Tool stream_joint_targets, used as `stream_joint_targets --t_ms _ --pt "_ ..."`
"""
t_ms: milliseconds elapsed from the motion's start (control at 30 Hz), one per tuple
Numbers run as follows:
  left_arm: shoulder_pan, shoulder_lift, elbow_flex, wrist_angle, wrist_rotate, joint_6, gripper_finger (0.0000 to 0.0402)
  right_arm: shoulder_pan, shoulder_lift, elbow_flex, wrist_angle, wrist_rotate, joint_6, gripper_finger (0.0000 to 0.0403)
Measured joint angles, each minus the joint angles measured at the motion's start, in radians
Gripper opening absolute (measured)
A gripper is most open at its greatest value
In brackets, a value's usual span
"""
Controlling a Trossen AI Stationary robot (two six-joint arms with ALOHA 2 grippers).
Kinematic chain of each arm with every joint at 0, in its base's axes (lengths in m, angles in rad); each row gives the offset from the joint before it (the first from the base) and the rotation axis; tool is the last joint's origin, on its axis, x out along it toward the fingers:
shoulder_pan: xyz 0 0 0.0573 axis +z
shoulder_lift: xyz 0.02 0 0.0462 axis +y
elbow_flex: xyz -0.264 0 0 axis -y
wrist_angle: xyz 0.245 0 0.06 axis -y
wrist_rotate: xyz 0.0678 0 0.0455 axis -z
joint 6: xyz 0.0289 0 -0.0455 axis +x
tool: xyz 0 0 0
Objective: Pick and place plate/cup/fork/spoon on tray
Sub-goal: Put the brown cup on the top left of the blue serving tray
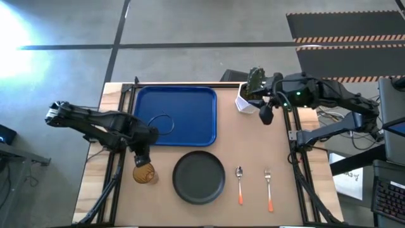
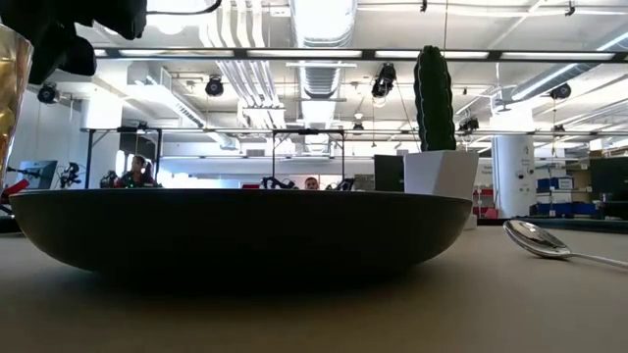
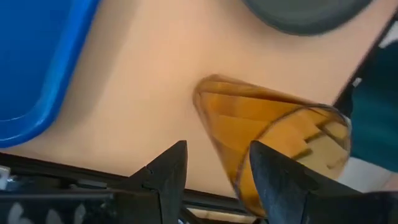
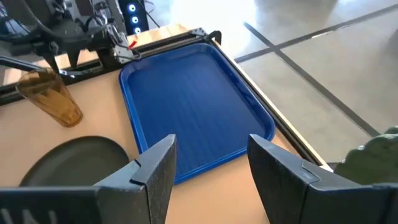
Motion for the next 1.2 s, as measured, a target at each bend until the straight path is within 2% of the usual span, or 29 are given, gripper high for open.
stream_joint_targets --t_ms 267,500,833,1200 --pt "0.000 0.007 0.046 0.018 0.006 -0.004 0.0157 0.000 0.003 0.000 0.000 0.000 -0.021 0.0187" --pt "0.000 -0.004 0.045 0.035 0.010 -0.008 0.0157 0.000 0.011 0.000 0.000 -0.001 -0.024 0.0187" --pt "-0.002 0.015 0.032 0.035 0.082 -0.010 0.0157 0.000 0.009 0.000 0.000 0.000 -0.026 0.0187" --pt "-0.034 0.066 0.009 0.032 0.086 -0.009 0.0157 0.000 0.009 0.000 0.002 0.000 -0.030 0.0187"
